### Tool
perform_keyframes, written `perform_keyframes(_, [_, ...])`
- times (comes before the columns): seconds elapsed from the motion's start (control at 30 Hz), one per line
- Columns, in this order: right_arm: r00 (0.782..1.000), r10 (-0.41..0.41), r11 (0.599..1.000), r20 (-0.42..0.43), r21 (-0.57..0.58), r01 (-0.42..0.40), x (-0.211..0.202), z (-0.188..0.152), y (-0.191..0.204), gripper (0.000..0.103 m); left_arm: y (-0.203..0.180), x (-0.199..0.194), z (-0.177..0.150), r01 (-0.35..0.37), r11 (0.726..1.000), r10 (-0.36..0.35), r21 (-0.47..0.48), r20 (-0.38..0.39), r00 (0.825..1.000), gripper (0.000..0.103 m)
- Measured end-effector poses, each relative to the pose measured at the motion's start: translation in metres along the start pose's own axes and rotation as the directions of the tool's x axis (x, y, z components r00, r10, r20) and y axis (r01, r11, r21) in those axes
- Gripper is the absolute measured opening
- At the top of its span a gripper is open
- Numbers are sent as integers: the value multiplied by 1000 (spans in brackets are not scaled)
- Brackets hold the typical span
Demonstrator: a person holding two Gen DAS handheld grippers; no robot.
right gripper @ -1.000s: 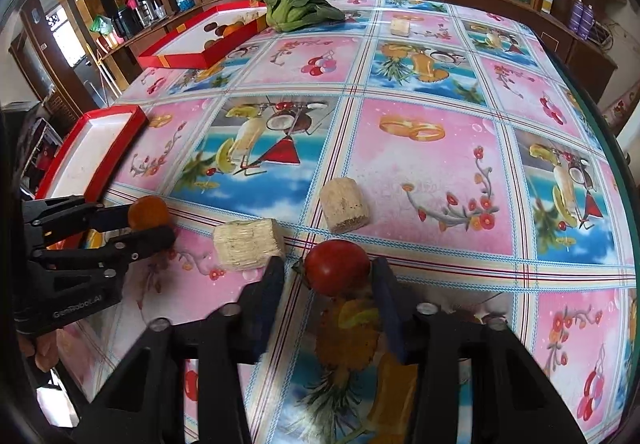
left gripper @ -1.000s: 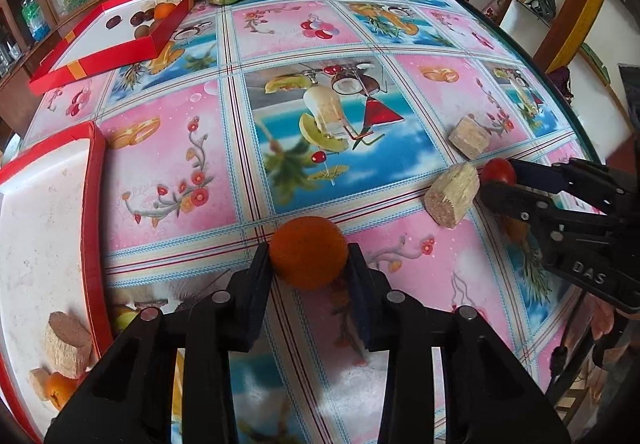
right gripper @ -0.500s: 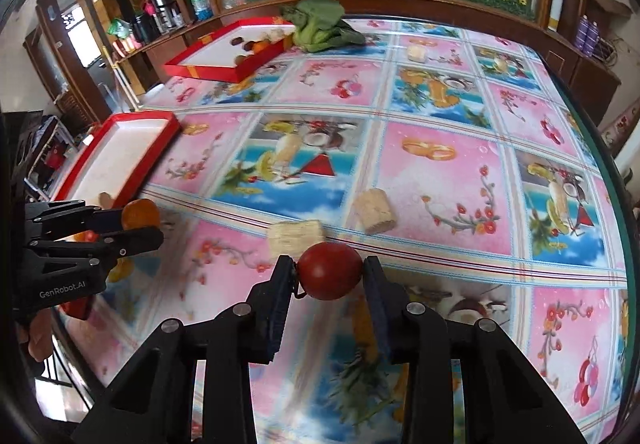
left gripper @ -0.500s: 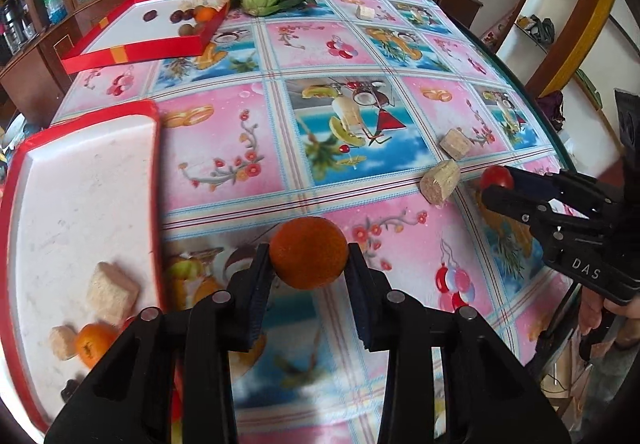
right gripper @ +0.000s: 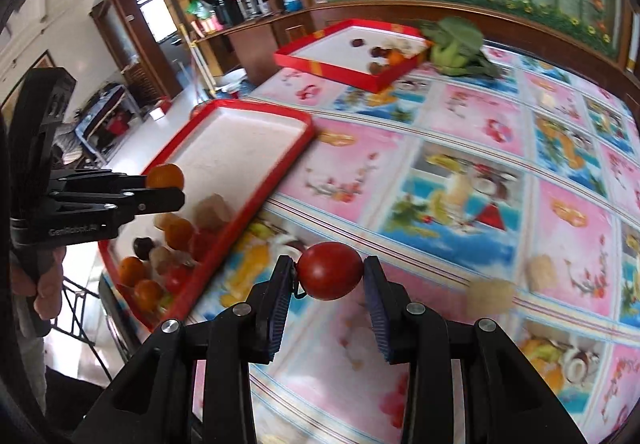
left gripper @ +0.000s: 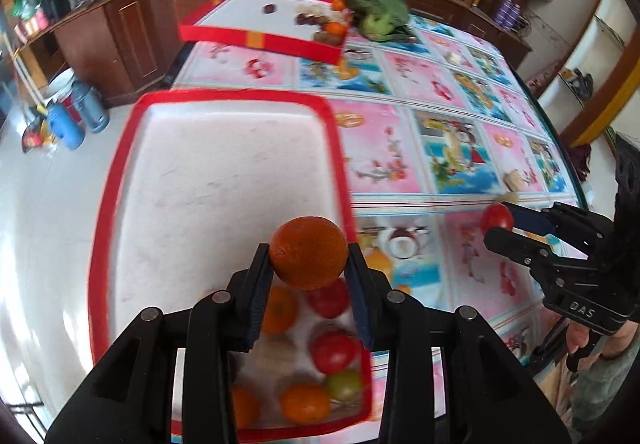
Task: Organize fruits
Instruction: 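Carry the orange with the left tool while the right tool carries the tomato over the tray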
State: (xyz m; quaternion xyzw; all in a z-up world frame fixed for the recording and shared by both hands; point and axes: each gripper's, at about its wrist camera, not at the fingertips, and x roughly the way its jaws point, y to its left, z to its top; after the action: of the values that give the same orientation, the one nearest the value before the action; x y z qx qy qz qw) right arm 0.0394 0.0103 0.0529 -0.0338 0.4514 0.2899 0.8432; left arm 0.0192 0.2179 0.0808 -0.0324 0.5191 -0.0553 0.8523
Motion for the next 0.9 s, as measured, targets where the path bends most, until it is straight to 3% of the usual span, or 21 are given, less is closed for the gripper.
perform_keyframes(0.4, [993,106,990,-61,-89,-111,66,50,51,36,39,24,-11,-30,999,28,-44,-44,999,34])
perform_keyframes(0.9, [990,46,984,-133,-167,-68,124,63,76,37,46,44,-17,-30,999,28,-27,-71,997,34])
